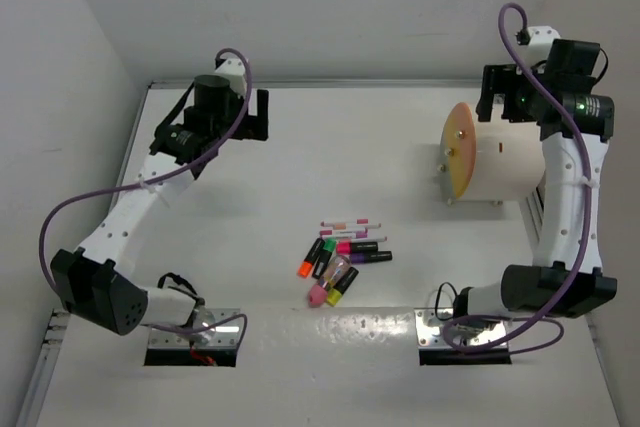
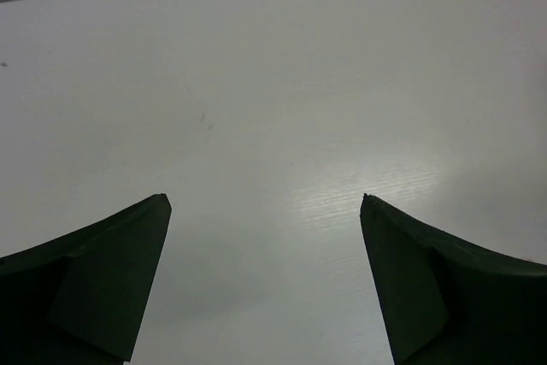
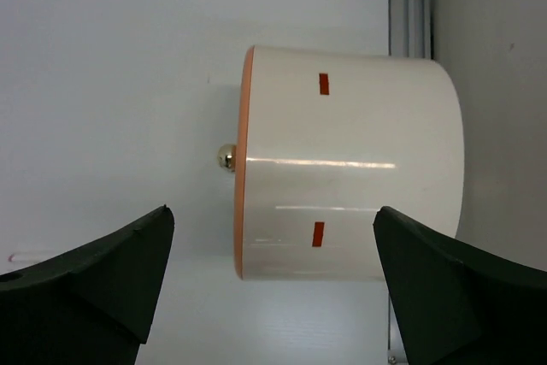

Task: Sort the stationery into containers
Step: Open the drawer in the storage box.

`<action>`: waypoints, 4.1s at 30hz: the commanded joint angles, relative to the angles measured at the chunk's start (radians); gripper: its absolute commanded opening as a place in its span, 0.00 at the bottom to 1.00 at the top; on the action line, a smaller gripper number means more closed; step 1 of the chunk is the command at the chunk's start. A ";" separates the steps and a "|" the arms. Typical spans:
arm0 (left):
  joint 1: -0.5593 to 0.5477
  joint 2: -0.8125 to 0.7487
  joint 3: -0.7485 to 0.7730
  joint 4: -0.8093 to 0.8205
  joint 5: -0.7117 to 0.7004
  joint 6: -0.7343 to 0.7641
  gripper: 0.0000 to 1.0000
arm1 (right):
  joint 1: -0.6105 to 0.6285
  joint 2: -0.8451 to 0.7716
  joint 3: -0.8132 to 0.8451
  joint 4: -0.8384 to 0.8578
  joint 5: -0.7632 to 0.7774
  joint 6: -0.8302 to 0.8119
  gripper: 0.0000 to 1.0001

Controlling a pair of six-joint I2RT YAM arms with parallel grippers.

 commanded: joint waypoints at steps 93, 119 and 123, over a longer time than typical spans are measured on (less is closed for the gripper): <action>-0.491 1.403 0.662 1.318 0.577 -0.992 0.63 | 0.039 0.344 0.113 -0.193 0.004 -0.100 0.49; -0.517 1.506 0.825 1.228 0.497 -1.012 0.47 | 0.029 0.362 0.136 -0.276 -0.082 -0.111 0.41; -0.520 1.512 0.831 1.231 0.498 -1.012 0.46 | 0.029 0.368 0.144 -0.284 -0.082 -0.114 0.41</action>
